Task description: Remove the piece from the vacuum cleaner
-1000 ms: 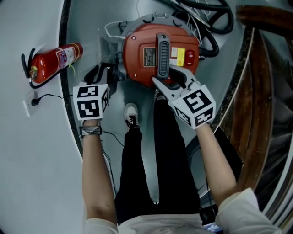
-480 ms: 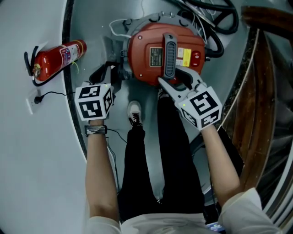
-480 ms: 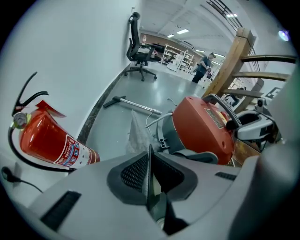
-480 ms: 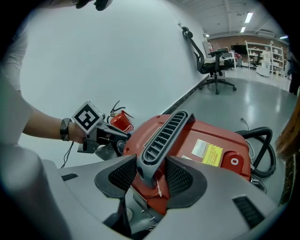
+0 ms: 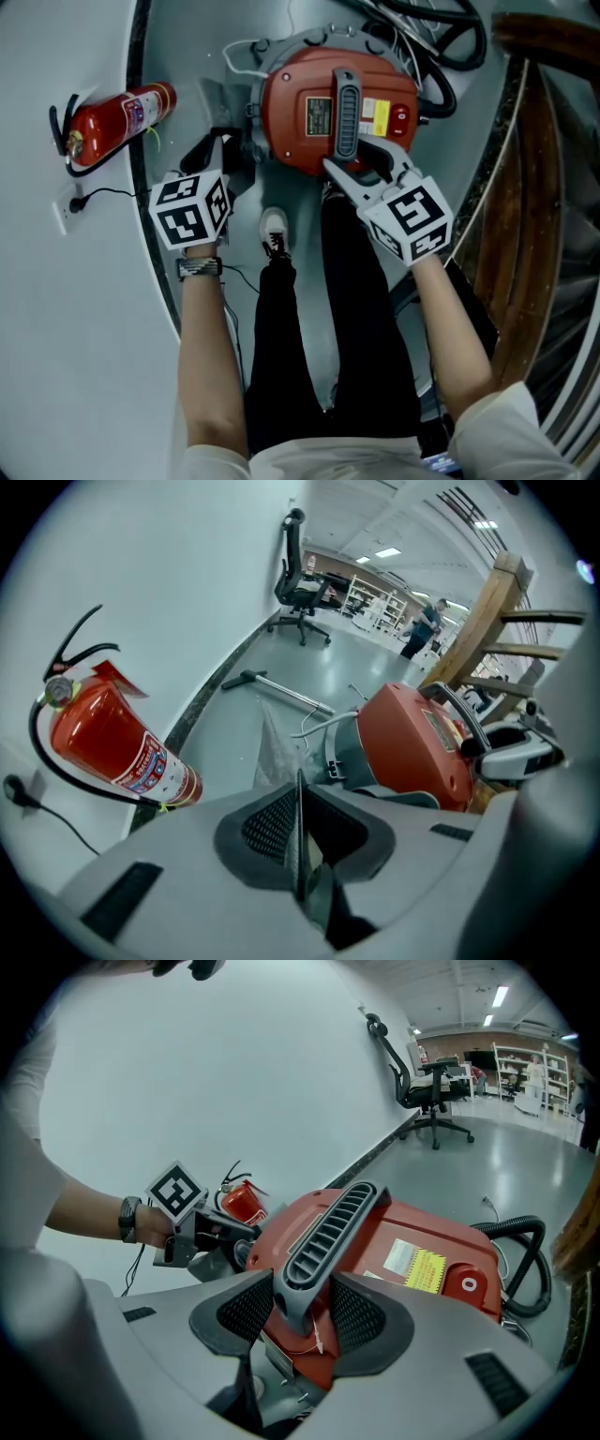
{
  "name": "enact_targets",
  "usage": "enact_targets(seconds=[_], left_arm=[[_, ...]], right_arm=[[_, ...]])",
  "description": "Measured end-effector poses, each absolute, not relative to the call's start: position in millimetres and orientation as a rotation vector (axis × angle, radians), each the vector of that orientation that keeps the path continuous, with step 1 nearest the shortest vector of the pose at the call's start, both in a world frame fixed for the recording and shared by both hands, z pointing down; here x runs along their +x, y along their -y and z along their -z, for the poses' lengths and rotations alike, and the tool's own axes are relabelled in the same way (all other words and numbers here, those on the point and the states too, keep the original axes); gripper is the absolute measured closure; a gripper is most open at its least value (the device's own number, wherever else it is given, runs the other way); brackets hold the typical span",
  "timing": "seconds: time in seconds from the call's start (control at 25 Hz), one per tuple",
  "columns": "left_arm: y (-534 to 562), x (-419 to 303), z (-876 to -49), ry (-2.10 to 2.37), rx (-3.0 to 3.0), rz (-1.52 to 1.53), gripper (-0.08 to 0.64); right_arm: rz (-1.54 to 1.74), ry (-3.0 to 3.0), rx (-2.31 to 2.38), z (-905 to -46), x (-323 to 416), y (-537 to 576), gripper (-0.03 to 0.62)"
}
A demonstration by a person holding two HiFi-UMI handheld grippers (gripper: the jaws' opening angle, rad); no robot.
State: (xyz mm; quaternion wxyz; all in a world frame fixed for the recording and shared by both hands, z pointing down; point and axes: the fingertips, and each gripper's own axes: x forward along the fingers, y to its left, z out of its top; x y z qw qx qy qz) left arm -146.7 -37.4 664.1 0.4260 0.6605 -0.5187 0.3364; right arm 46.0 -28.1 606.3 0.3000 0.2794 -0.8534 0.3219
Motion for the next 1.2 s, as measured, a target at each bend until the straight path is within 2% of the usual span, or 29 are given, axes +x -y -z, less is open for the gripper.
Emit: enact_targets(seconds=[0.88,1.2], left_arm=[[31.9,-162.9,-669.0,1.373,1.393,-0.497,0.525],[31.7,-165.3,-673.1,1.345,1.369,-0.473,0.526]], right_arm=[[-0.852,2.269,0.753,-606.4,46.6,28.3,0.391],[-0.852,2.271,0.749,-606.9,46.7,27.6,0.391]])
